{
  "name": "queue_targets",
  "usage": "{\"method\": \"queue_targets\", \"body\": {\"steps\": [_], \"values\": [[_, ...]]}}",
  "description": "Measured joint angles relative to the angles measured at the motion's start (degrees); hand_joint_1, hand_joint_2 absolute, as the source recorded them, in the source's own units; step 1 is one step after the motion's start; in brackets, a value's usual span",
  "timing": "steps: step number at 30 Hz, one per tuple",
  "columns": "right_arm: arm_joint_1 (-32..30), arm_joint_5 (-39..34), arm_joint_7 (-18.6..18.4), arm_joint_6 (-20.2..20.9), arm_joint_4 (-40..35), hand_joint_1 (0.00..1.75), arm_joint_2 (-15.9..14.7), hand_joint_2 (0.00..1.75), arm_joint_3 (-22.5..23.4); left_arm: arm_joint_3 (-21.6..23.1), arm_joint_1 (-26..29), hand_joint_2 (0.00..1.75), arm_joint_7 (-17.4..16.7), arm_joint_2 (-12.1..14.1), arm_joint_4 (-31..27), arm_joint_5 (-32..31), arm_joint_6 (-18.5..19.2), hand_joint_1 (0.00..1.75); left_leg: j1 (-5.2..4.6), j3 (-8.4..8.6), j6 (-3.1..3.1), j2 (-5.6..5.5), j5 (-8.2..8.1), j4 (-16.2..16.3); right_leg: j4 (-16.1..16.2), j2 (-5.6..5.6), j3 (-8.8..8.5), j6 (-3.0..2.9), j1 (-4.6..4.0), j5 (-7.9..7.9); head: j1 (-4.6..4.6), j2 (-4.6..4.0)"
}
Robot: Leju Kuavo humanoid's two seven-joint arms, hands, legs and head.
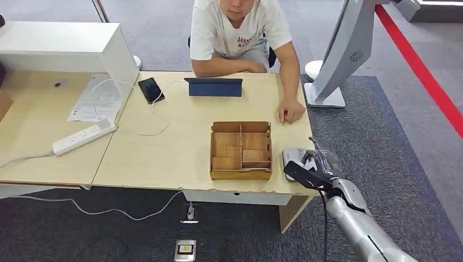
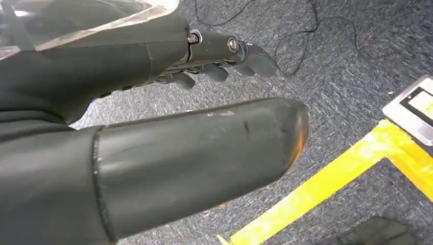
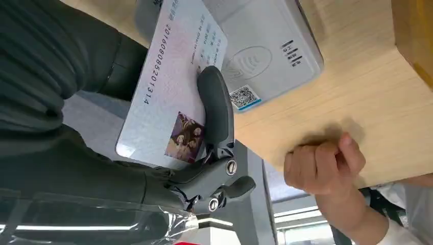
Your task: Pass the card to the sensor for recognition and then transmit it.
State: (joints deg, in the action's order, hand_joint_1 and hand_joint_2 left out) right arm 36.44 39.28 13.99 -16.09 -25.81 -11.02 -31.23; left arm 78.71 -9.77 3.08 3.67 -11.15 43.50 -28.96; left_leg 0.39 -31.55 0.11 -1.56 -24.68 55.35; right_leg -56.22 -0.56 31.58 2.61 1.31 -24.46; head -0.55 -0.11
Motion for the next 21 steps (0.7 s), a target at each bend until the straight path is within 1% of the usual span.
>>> {"method": "queue_targets", "body": {"steps": [11,21], "values": [[0.0,0.2,-0.1,0.5,0.0,1.75,0.0,1.75,0.0,0.0,0.0,0.0,0.0,0.0,0.0,-0.3,0.0,0.0,0.0,0.03,0.0,0.03,0.0,0.0,0.0,-0.02,-0.01,0.0,0.0,0.0,0.0,0.0],[0.0,1.1,-0.9,3.3,0.0,1.75,0.0,1.75,0.0,0.0,0.0,0.0,-0.6,0.0,0.0,0.3,0.0,0.0,0.0,0.08,0.0,0.06,0.0,0.0,0.0,-0.03,-0.08,0.0,0.0,0.0,-0.02,0.0]]}}
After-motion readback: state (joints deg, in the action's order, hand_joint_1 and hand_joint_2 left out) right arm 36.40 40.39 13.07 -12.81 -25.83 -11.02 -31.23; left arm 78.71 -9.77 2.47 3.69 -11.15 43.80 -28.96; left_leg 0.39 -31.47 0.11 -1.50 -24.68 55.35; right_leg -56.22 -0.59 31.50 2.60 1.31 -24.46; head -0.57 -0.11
